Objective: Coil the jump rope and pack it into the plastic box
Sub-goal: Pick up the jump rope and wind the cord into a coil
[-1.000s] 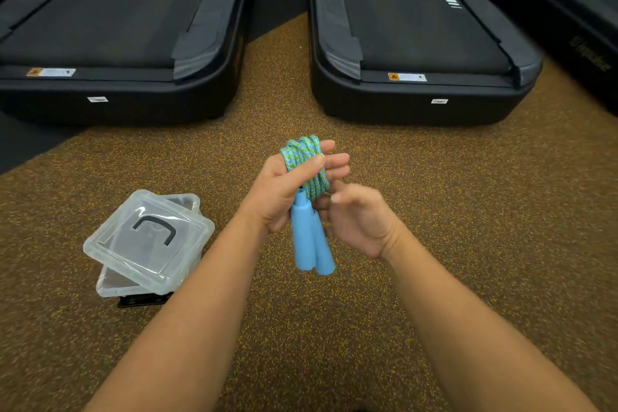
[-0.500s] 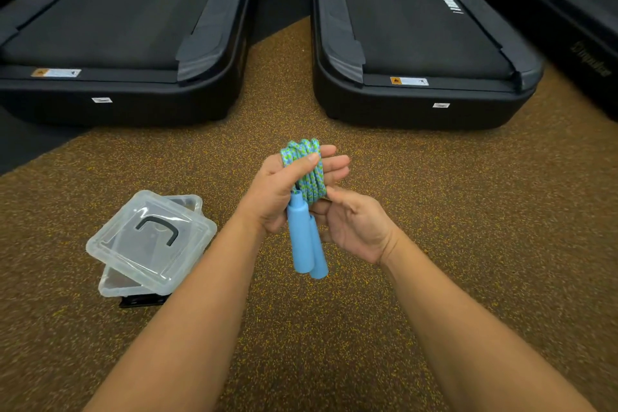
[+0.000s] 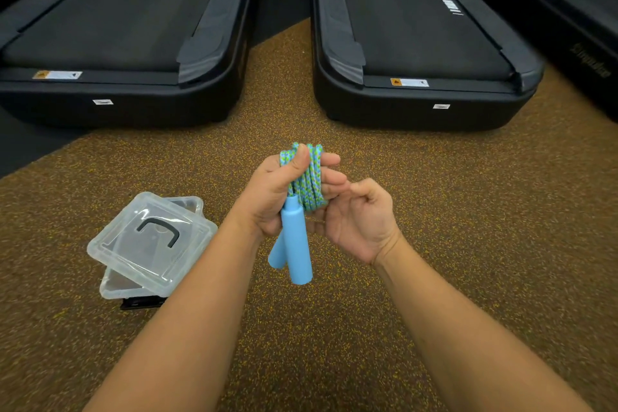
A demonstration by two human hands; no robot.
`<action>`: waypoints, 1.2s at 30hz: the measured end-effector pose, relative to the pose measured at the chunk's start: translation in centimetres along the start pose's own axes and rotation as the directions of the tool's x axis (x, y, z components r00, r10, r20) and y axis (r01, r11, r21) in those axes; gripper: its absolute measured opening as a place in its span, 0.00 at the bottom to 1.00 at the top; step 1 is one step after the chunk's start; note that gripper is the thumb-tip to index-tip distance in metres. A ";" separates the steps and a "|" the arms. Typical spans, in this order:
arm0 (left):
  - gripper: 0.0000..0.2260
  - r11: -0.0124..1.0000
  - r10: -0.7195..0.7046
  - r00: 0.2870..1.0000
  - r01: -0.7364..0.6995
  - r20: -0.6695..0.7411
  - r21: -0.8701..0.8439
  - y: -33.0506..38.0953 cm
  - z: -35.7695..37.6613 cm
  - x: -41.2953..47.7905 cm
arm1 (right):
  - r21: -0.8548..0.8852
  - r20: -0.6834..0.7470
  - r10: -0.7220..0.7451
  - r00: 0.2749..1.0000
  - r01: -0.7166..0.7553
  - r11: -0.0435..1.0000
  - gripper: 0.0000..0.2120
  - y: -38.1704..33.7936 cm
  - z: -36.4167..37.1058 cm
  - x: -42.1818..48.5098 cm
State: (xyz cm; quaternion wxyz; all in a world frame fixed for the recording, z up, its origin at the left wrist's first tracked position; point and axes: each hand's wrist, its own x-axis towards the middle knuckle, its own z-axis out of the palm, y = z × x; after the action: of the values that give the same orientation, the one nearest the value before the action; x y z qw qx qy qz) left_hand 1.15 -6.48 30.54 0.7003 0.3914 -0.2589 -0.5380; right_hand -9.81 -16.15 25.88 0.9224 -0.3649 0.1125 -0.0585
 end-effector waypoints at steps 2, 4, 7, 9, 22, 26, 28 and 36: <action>0.20 1.000 -0.019 0.999 0.019 0.046 0.004 0.2 0.0 -0.2 | -0.027 -0.078 -0.003 0.997 0.001 1.000 0.26 -0.4 0.4 0.1; 0.21 0.999 -0.035 0.991 0.036 0.130 -0.007 0.2 0.0 -0.4 | -0.098 -0.164 -0.041 0.986 0.025 0.995 0.18 -0.9 1.0 0.1; 0.23 0.999 -0.045 0.978 0.042 0.204 0.021 0.3 0.1 -0.4 | -0.165 -0.140 -0.119 0.983 0.096 0.982 0.08 -1.9 2.5 -0.5; 0.22 0.999 -0.046 0.969 0.038 0.241 0.039 0.6 0.3 -0.5 | -0.122 -0.086 -0.154 0.984 0.143 0.982 0.04 -2.7 3.3 -1.0; 0.21 0.982 -0.190 0.885 0.163 0.425 0.099 1.0 0.8 -1.3 | -0.415 -0.031 -0.146 0.989 0.120 0.902 0.06 -5.3 3.0 -1.8; 0.21 0.980 -0.197 0.883 0.173 0.426 0.096 0.9 0.7 -1.4 | -0.507 -0.015 -0.183 0.983 0.150 0.849 0.05 -5.6 2.9 -1.7; 0.21 0.983 -0.185 0.900 0.167 0.395 0.080 0.9 0.7 -1.4 | -0.507 -0.022 -0.211 0.977 0.170 0.845 0.04 -5.6 2.9 -1.7; 0.19 0.988 -0.153 0.922 0.138 0.356 0.065 1.0 0.7 -1.4 | -0.442 -0.094 -0.250 0.964 0.185 0.878 0.08 -4.7 2.9 -1.5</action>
State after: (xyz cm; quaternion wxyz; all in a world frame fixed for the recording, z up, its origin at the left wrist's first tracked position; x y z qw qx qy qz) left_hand 0.78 -5.22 31.87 0.5914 0.3176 -0.3634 -0.6460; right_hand -10.68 -17.35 31.44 0.7958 -0.5640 0.1490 -0.1626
